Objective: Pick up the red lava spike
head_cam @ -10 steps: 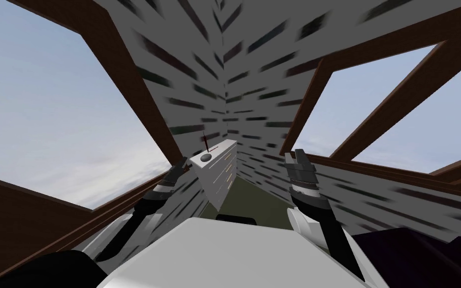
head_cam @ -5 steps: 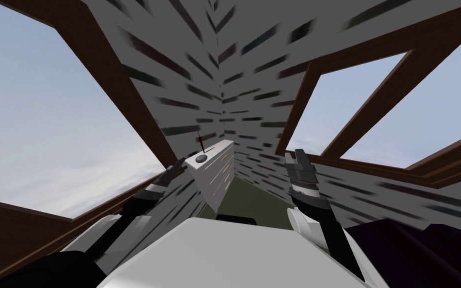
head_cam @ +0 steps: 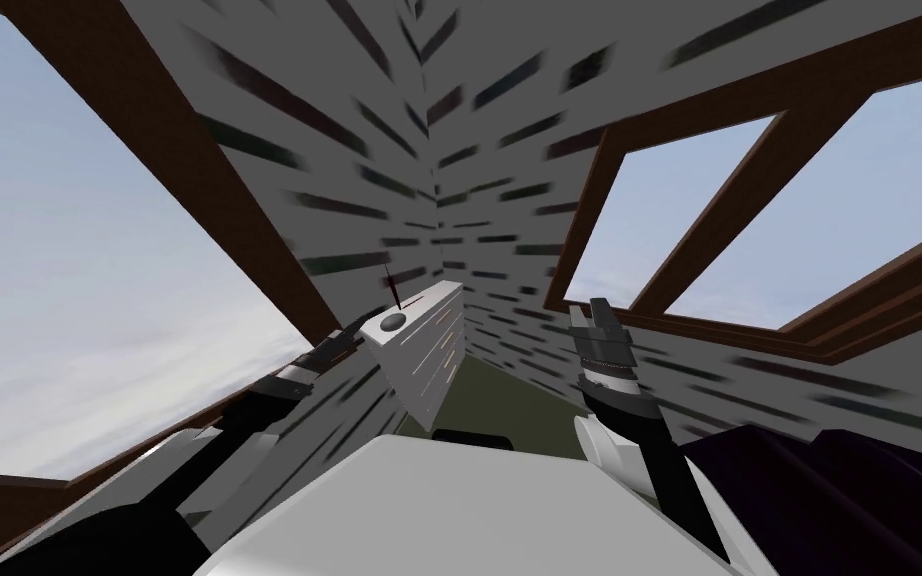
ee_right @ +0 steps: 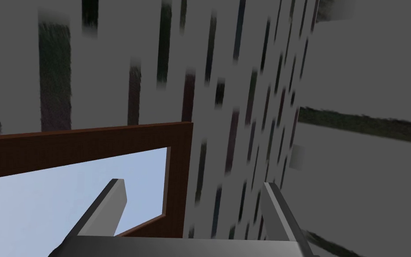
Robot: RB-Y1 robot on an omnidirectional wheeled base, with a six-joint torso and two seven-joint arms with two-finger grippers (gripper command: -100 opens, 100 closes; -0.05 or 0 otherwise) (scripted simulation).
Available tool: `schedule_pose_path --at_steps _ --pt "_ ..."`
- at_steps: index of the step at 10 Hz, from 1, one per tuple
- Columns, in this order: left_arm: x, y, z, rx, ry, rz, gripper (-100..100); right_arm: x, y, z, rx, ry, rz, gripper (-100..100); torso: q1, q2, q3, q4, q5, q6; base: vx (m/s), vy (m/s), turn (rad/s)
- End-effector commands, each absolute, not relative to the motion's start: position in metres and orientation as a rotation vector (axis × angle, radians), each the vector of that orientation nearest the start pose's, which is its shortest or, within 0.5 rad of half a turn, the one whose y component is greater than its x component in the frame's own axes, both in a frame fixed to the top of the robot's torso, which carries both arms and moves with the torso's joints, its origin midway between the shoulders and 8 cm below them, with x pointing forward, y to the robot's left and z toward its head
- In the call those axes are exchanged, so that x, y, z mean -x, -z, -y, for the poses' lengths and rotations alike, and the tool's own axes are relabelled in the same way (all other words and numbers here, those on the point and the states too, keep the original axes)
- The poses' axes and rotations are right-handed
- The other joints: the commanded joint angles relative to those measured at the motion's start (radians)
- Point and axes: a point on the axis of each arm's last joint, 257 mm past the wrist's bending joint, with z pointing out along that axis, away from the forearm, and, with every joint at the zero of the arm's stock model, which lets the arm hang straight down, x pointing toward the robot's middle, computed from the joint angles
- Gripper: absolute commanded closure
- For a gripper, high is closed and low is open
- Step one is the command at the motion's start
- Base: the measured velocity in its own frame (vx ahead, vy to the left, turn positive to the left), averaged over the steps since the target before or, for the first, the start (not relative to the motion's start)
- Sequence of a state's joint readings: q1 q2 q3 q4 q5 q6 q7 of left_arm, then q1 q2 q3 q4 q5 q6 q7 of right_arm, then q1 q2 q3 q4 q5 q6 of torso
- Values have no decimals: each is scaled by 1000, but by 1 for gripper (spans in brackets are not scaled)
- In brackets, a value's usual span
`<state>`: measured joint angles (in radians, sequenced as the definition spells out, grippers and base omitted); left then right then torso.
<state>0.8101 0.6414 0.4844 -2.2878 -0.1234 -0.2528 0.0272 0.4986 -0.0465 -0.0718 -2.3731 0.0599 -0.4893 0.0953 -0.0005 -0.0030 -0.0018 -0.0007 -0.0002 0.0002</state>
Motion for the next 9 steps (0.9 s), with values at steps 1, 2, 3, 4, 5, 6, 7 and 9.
schedule_pose_path --at_steps 1,2,3,4,5,6,7,9 --pt "-333 26 -420 300 484 -1387 -100 -324 -64 283 -473 -1123 -641 0 0 0 0 0 0 0 59 -8 -89" --pt "-333 26 -426 282 447 -1409 -100 -324 -64 283 -473 -1123 -641 0 0 0 0 0 0 0 65 -6 -111" --pt "-334 25 -432 262 409 -1432 -100 -324 -64 283 -473 -1123 -641 0 1 -1 0 0 0 0 69 -2 -133" --pt "-334 24 -439 241 369 -1454 -100 -324 -64 283 -473 -1123 -641 0 1 -1 -1 0 0 0 72 12 -131" --pt "-334 23 -445 220 329 -1475 -100 -324 -64 283 -473 -1123 -641 0 2 -1 -1 0 0 0 86 24 -107" --pt "-335 22 -452 199 288 -1495 -100 -324 -64 283 -473 -1122 -641 0 2 -2 -1 -1 1 0 109 25 -140" --pt "-335 20 -459 178 246 -1514 -100 -324 -64 283 -473 -1122 -642 0 3 -4 -2 -1 1 0 114 24 -139" --pt "-337 16 -472 138 166 -1546 -100 -324 -64 283 -473 -1122 -641 0 3 -4 -2 -1 1 0 95 32 -143"
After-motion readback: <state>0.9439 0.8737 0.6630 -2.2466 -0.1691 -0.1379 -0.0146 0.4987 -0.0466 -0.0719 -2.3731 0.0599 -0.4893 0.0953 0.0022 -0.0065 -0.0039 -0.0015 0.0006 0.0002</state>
